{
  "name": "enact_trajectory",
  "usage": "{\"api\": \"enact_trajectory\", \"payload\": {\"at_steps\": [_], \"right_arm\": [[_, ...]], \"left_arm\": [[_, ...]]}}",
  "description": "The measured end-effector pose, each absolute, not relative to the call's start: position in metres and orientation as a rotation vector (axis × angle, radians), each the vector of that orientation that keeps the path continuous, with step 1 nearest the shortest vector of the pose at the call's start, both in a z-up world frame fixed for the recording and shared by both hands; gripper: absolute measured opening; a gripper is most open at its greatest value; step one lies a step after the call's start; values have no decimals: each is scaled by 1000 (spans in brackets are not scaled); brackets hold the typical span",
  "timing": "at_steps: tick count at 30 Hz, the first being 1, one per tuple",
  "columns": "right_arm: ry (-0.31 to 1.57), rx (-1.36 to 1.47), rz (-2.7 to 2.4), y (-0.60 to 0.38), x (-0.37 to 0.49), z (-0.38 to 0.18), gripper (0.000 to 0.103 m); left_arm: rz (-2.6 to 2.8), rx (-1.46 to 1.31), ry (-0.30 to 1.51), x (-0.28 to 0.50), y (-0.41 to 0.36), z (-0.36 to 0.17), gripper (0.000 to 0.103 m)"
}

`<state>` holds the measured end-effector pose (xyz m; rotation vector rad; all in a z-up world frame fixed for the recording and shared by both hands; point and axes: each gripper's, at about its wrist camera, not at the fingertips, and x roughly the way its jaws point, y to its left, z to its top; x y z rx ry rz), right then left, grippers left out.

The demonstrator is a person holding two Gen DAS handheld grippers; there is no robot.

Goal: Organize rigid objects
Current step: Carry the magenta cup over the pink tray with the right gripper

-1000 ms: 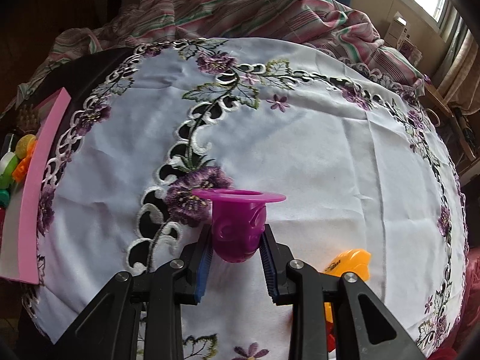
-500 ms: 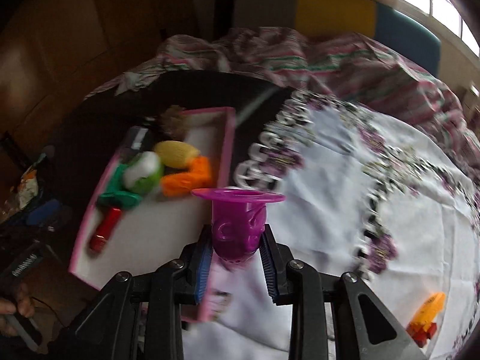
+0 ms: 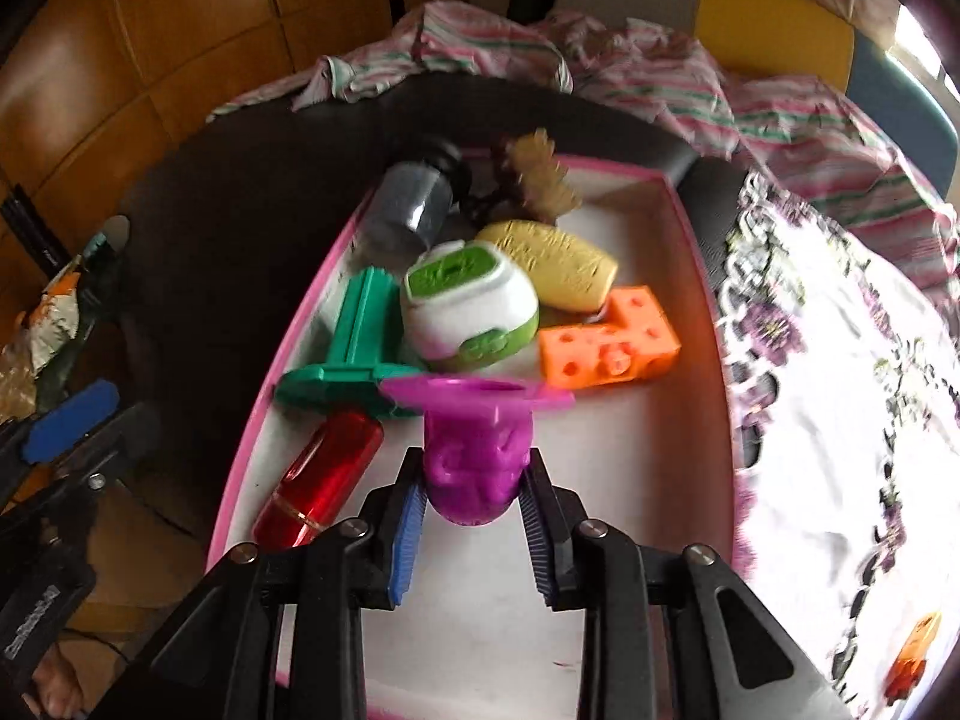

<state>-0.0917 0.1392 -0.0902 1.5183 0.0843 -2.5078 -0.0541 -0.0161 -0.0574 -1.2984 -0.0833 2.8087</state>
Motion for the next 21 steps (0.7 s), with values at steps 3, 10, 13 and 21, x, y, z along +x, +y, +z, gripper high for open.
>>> {"api": "enact_trajectory", "payload": {"at_steps": [3, 10, 13, 21], "right_arm": [[100, 1512, -2523, 133, -92, -97, 30], [140, 1480, -2516, 125, -85, -99, 35], [147, 1478, -2529, 125, -84, -99, 39], [206, 1392, -2641, 128, -74, -80, 42]], "left_arm": [[2814, -1311, -87, -54, -20, -61, 42], [2824, -1314, -76, -52, -21, -62, 45], [2828, -1317, -72, -52, -21, -63, 45], [2834, -1328, -76, -52, -22, -65, 45]]}}
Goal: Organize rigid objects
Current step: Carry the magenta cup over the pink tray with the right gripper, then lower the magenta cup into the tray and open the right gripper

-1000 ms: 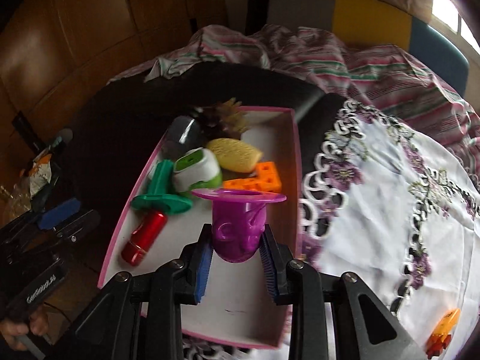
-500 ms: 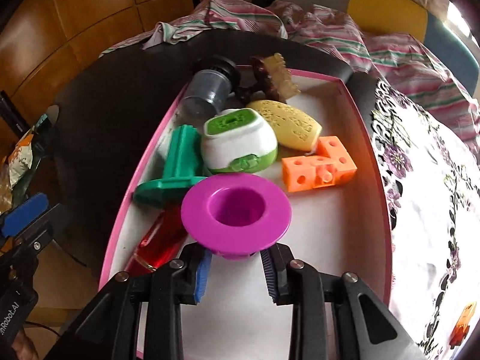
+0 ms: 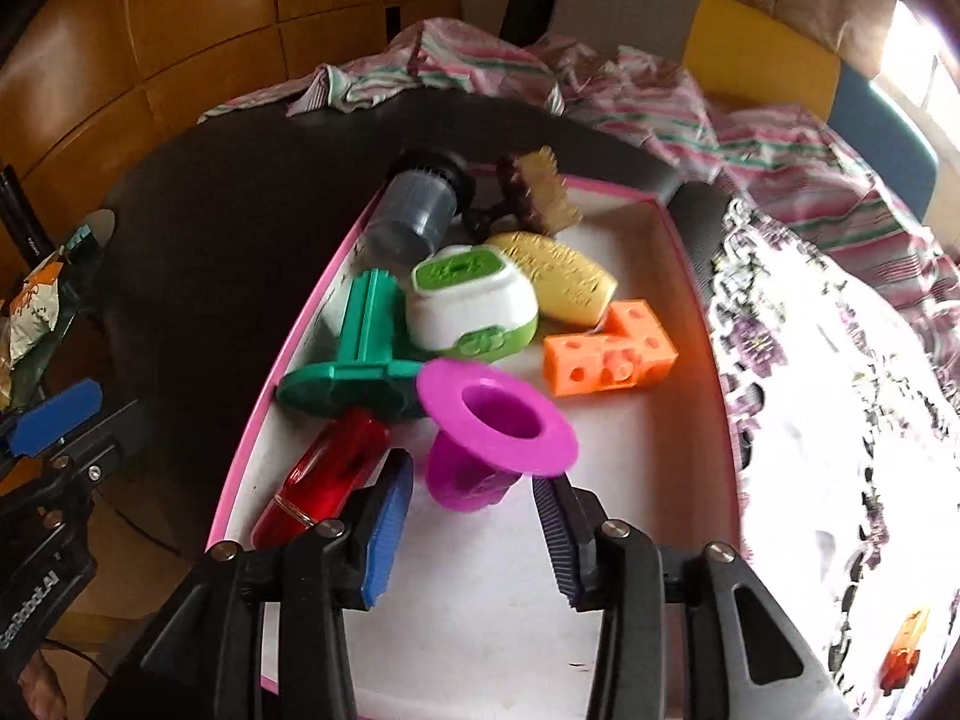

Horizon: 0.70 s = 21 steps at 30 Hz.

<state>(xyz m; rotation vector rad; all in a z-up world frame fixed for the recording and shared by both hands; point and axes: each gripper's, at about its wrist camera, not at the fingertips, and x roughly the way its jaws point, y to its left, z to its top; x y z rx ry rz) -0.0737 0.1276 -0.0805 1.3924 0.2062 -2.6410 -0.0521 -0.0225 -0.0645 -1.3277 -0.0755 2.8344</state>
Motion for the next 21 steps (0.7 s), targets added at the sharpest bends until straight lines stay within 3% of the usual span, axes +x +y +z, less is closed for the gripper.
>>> {"api": "enact_trajectory", "payload": {"at_steps": [21], "right_arm": [[388, 1143, -2782, 107, -48, -42, 43]], "left_arm": [[2856, -1339, -72, -50, -26, -66, 45]]}}
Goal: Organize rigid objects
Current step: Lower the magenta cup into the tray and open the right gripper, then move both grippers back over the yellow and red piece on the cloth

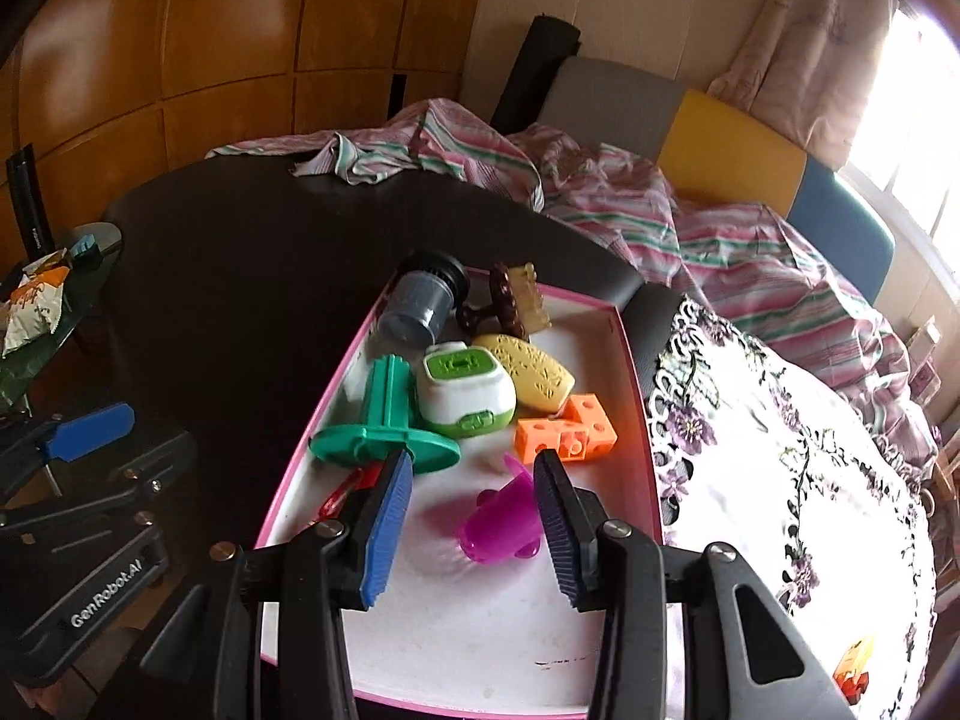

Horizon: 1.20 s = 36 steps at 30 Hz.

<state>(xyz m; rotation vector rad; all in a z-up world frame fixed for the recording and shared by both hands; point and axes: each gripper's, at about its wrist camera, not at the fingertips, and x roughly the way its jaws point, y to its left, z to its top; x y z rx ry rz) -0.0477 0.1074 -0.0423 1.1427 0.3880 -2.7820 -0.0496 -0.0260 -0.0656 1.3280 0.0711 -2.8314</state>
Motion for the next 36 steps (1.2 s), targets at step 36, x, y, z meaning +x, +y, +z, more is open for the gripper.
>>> {"api": "enact_trajectory", "payload": {"at_steps": [36], "right_arm": [[408, 1040, -2851, 121, -38, -20, 43]], "left_arm": [[-2861, 1282, 8, -48, -16, -52, 49]]}}
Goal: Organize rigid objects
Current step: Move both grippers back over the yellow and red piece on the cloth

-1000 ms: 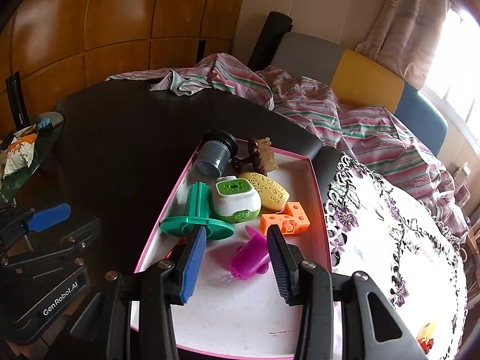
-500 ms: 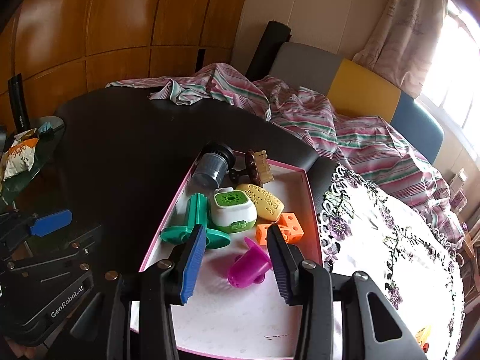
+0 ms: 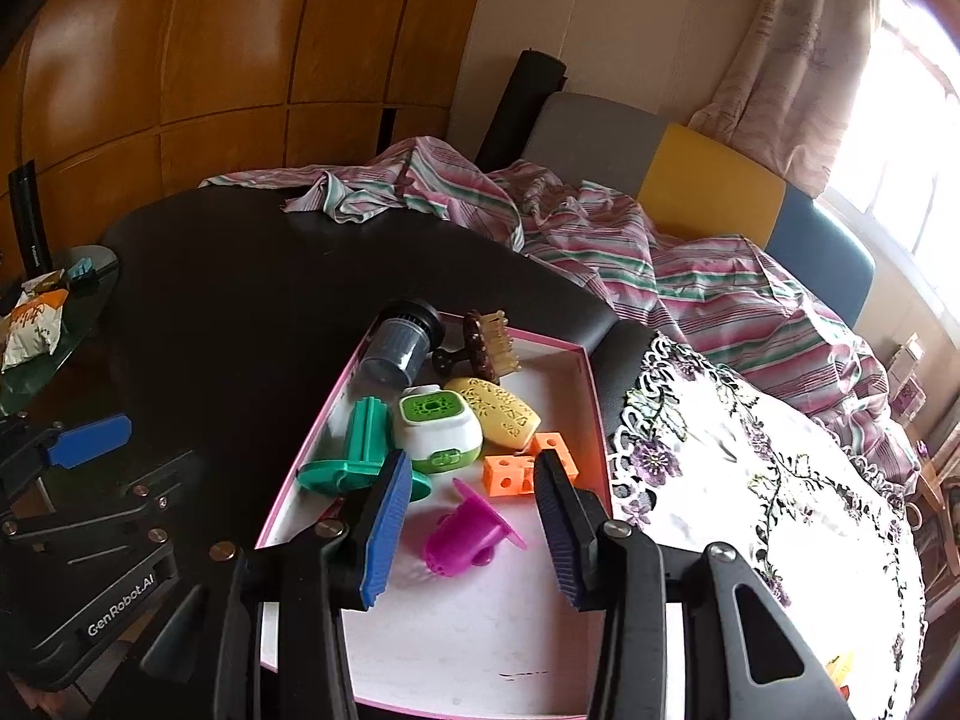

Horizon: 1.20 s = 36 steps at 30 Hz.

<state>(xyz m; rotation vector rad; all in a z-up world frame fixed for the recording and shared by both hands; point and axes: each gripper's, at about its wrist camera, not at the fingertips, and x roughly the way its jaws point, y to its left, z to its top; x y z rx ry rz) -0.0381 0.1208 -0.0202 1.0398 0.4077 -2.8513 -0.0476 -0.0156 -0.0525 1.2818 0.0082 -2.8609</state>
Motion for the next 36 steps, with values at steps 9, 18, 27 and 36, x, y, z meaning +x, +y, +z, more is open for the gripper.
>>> {"api": "enact_trajectory", "payload": {"at_steps": [9, 18, 27, 36], "right_arm": [[376, 1066, -2909, 158, -35, -15, 43], [190, 1275, -3009, 256, -36, -21, 43], [-112, 1475, -3132, 375, -17, -24, 43], [-413, 1571, -3246, 466, 15, -29, 43]], "left_arm": [[-2941, 1265, -79, -46, 6, -41, 49], [-3070, 1248, -144, -44, 45, -25, 53], [-3195, 1239, -247, -39, 89, -12, 55], [-3275, 1264, -316, -31, 124, -6, 61]]}}
